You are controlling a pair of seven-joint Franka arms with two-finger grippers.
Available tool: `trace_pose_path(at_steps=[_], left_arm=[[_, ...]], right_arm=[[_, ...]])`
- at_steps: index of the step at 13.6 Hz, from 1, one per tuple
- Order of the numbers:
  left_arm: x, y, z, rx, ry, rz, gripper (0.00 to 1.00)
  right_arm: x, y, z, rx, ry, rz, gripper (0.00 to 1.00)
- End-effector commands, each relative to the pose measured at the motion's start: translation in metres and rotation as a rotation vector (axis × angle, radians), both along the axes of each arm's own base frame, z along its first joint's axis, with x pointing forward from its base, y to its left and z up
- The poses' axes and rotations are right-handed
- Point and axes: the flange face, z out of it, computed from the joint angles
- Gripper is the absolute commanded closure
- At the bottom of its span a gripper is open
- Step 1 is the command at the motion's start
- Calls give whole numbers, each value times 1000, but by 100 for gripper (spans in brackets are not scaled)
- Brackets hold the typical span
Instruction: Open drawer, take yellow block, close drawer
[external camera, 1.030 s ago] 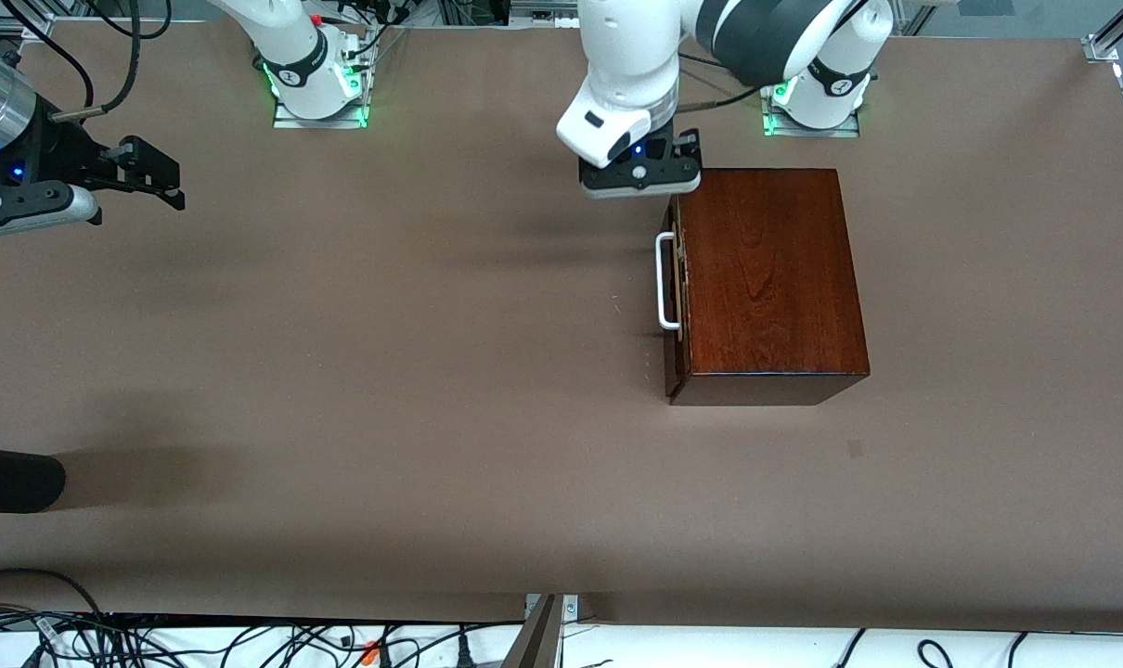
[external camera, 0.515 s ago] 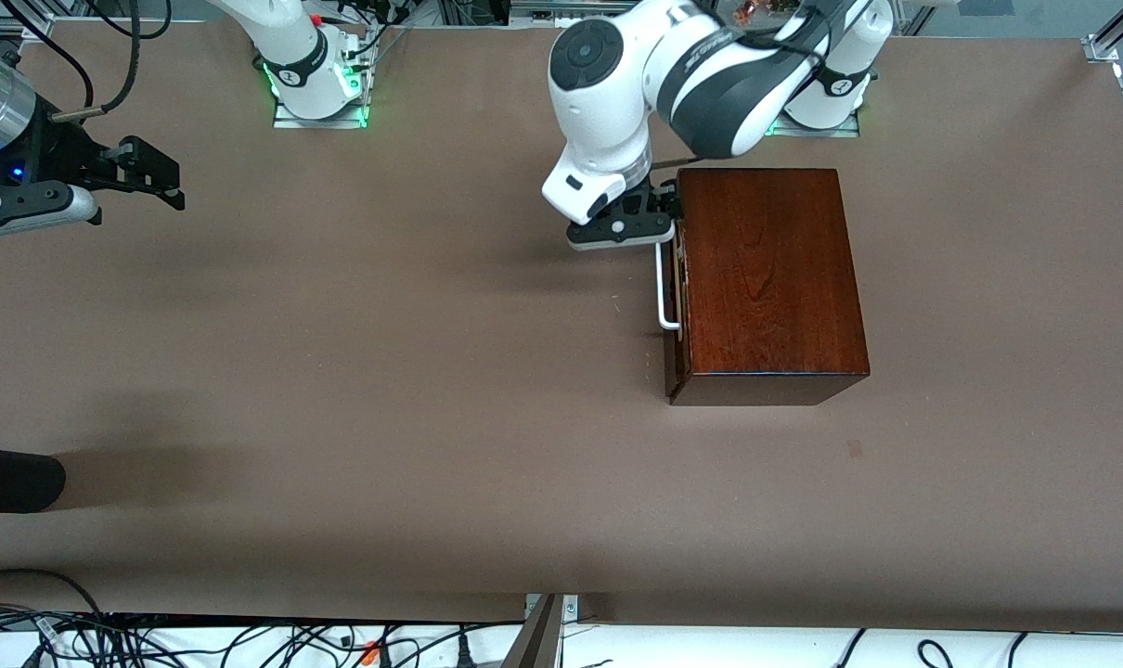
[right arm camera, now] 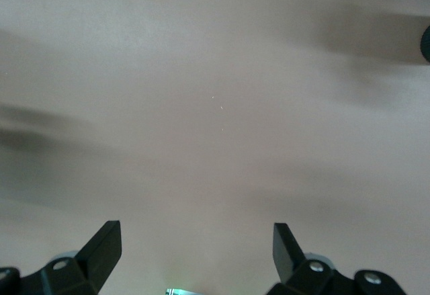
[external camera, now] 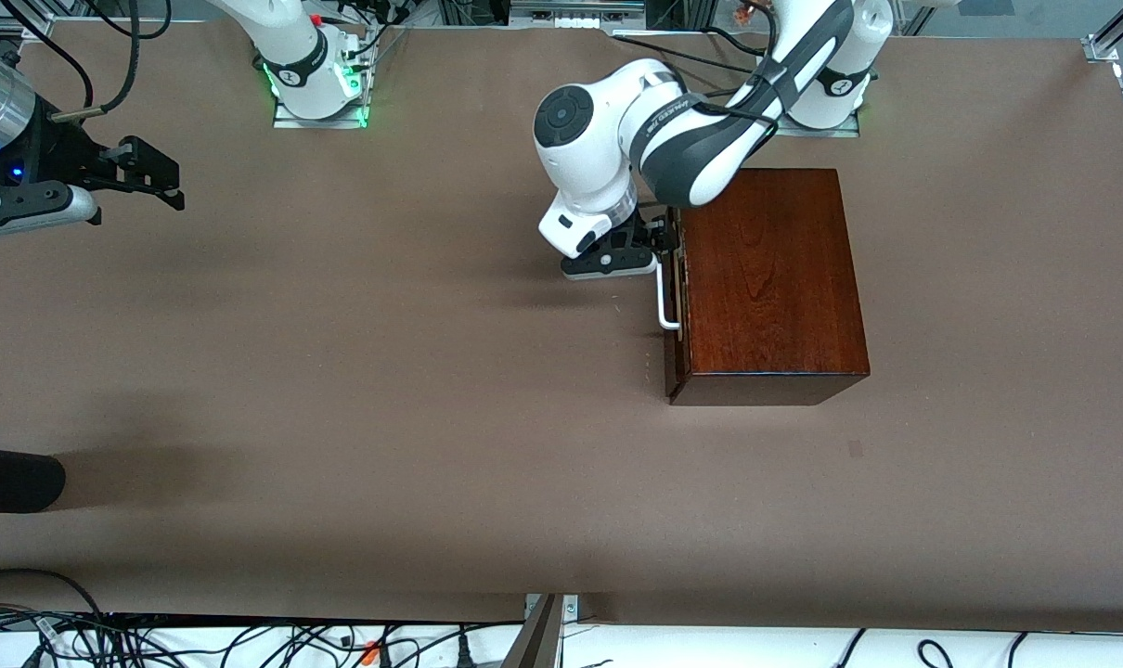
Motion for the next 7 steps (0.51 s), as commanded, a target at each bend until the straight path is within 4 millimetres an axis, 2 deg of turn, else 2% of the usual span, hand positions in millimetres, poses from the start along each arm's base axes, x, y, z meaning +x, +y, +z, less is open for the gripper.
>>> trace_pose_path(at_steps=[1, 2, 7], left_arm=[[-2, -1, -19, 30, -24, -26, 0], [-4, 0, -29, 29, -20, -34, 0], [-5, 1, -50, 27, -4, -27, 0]], right_arm=[[0, -2, 3, -6, 4, -12, 0], [0, -2, 2, -6, 5, -12, 0], [0, -2, 3, -6, 5, -12, 0]])
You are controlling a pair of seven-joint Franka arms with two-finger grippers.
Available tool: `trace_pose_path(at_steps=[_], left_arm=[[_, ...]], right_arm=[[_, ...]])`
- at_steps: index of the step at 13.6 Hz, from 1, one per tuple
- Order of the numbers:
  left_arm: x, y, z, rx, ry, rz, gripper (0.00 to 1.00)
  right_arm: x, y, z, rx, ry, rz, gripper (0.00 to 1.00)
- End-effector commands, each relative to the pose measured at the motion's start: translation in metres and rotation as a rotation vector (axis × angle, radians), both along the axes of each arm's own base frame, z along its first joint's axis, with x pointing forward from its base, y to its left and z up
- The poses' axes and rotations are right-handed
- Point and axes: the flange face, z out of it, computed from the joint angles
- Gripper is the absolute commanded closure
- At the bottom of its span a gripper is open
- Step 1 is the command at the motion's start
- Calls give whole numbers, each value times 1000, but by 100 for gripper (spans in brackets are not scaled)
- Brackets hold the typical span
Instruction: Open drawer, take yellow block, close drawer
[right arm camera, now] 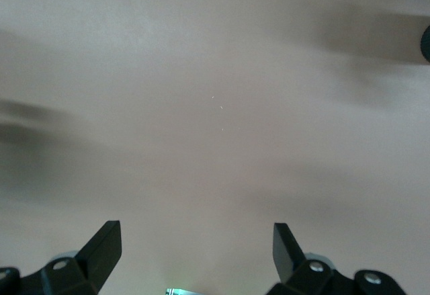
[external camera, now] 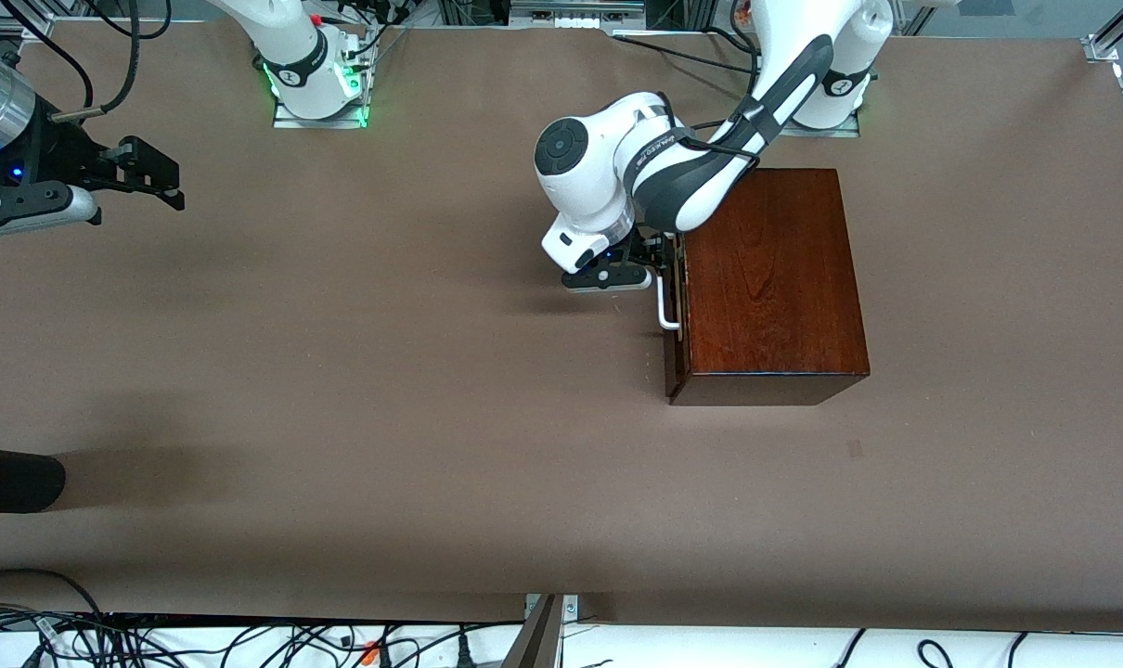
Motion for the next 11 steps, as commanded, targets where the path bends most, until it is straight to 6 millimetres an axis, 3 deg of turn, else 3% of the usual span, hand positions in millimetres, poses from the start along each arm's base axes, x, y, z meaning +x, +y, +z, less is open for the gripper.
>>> trace_pose_path(at_steps=[1, 5, 11], left_arm=[[-1, -1, -11, 16, -30, 16, 0], [-1, -2, -24, 35, -41, 33, 0], [0, -2, -21, 33, -48, 44, 0]], right_arm=[[0, -2, 3, -8, 5, -11, 0], [0, -2, 2, -8, 6, -11, 0], [0, -2, 2, -8, 6, -11, 0]])
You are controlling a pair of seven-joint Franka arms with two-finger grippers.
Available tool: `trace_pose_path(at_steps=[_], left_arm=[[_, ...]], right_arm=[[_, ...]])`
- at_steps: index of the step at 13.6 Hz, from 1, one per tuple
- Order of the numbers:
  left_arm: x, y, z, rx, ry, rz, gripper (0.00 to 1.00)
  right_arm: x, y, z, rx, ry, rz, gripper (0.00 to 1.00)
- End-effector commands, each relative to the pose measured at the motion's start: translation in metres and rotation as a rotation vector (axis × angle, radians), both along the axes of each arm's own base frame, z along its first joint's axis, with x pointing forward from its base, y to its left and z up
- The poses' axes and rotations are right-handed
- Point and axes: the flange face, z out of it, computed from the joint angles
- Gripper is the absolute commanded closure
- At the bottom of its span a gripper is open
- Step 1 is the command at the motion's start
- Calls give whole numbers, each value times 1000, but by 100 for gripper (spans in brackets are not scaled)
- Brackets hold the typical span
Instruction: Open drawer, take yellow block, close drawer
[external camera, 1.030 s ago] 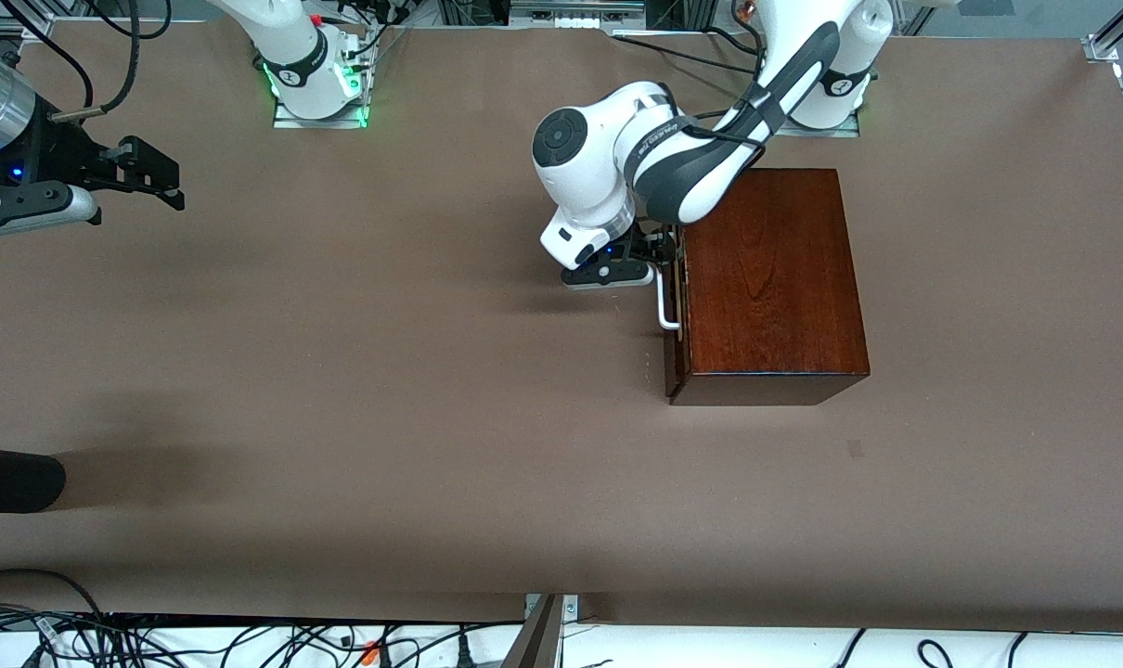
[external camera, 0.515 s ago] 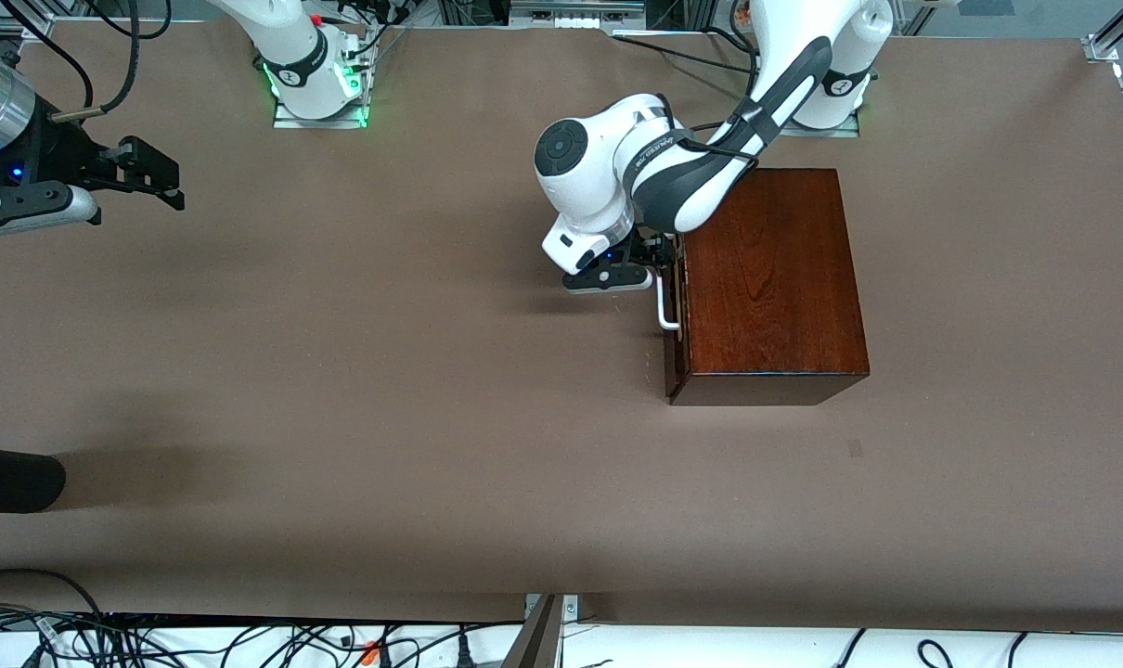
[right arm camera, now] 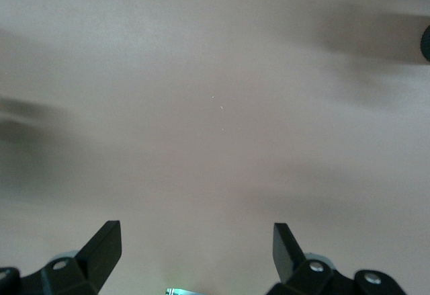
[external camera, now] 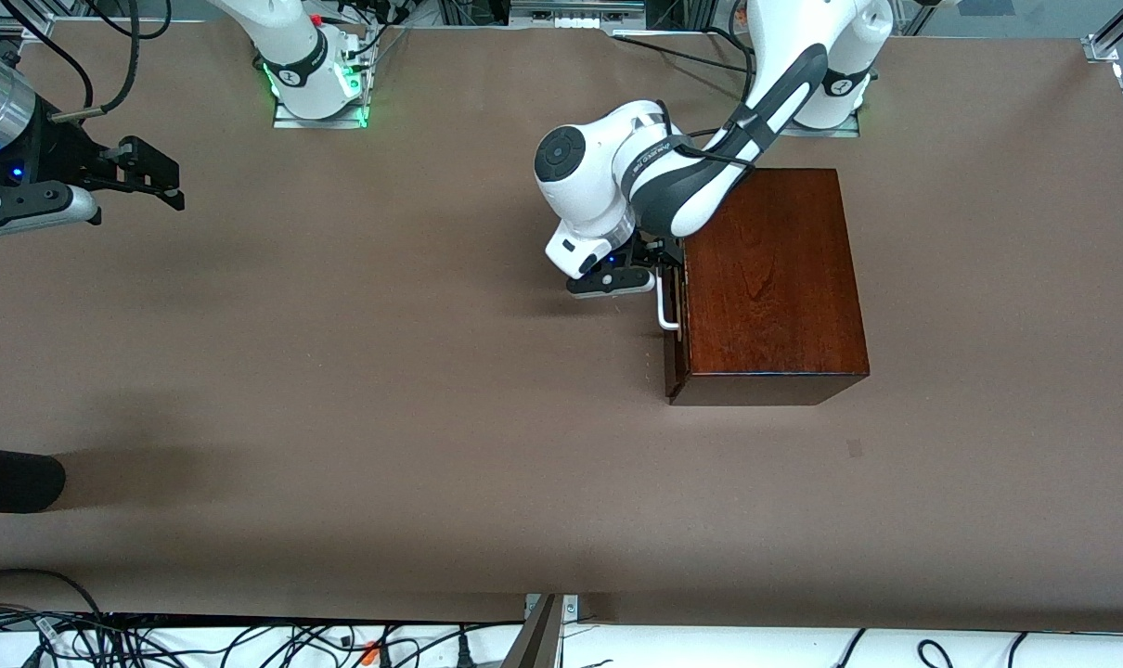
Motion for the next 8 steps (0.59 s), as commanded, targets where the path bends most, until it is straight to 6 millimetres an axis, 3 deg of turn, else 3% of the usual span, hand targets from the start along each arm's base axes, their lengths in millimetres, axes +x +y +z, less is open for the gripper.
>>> trace_pose_path(at_steps=[1, 8], left_arm=[[-1, -6, -9, 1, -22, 12, 0], [-1, -5, -10, 34, -43, -1, 0]], right_arm=[[0, -2, 2, -8, 6, -11, 0], [0, -2, 2, -8, 6, -11, 0]])
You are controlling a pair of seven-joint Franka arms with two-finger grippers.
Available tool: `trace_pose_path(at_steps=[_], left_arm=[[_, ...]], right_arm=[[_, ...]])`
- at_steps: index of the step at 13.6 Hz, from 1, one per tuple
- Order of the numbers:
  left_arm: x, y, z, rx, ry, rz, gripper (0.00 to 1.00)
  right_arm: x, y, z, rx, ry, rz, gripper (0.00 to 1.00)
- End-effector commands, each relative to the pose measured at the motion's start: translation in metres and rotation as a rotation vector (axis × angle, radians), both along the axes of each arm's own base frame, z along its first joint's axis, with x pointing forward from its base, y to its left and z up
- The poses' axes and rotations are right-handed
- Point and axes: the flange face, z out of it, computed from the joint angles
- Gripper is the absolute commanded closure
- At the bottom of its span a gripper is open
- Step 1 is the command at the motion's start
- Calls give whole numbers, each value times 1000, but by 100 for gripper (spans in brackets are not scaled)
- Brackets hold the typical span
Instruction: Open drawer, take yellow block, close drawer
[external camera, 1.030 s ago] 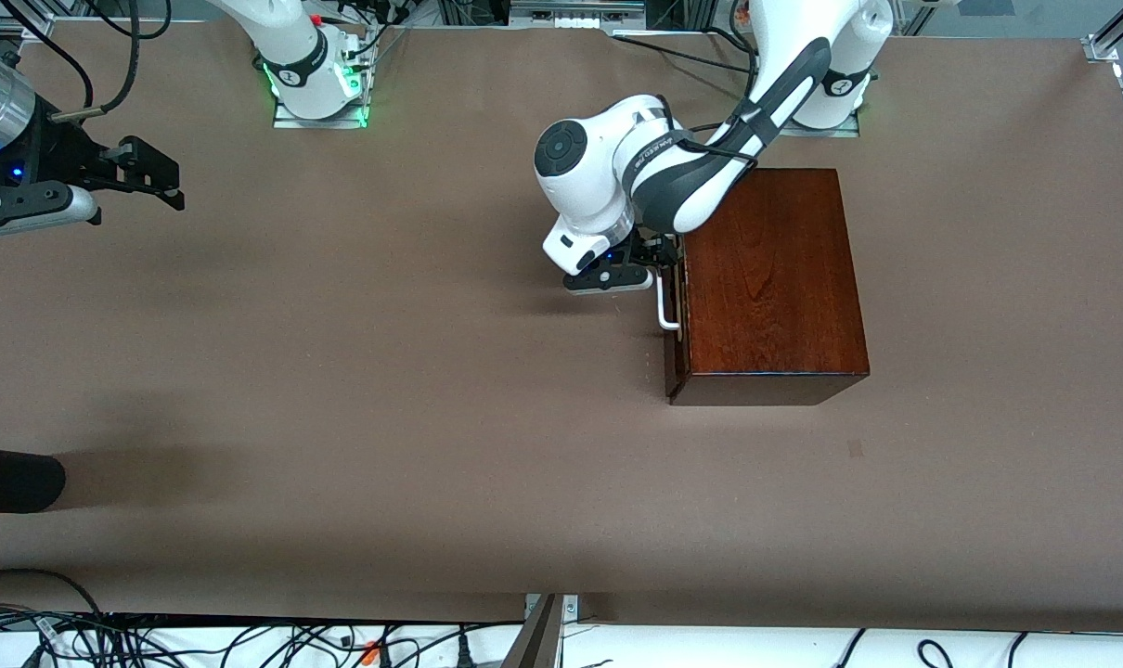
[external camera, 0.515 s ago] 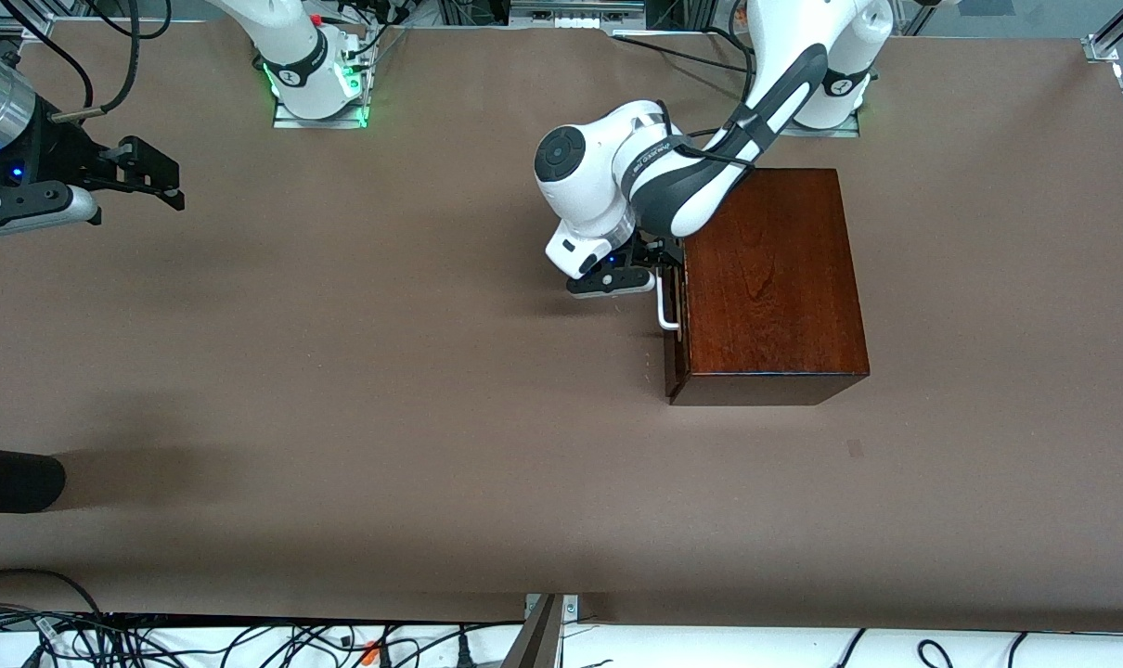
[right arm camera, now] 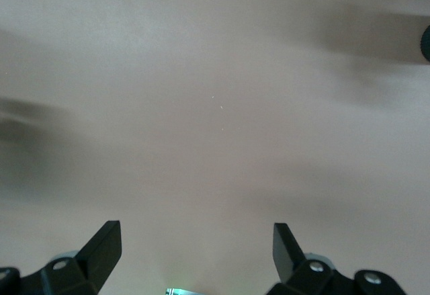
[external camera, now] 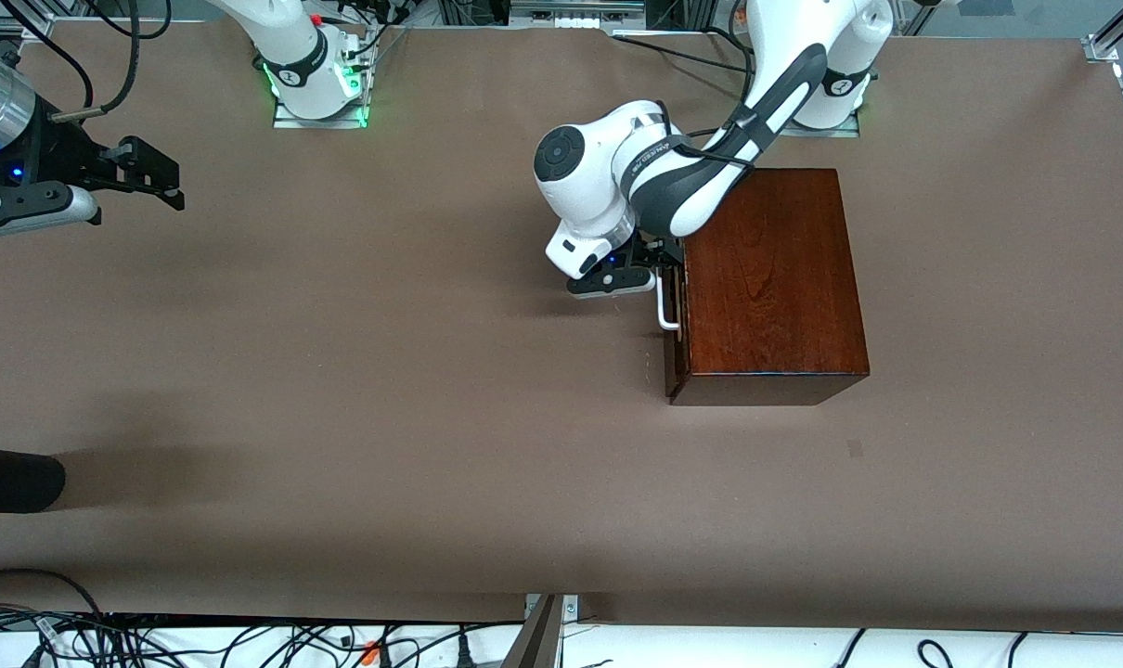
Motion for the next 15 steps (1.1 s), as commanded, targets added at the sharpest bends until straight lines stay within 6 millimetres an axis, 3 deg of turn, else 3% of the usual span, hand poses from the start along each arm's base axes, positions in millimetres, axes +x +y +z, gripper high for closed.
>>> trace_pose_path(at_steps=[1, 10, 15], left_arm=[[-1, -3, -9, 34, -31, -11, 0], [3, -4, -1, 79, -61, -26, 0], [1, -6, -10, 79, -47, -27, 0]], right_arm=[[0, -2, 2, -8, 6, -11, 0], [0, -3, 2, -8, 6, -13, 0], [0, -3, 2, -8, 6, -13, 0]])
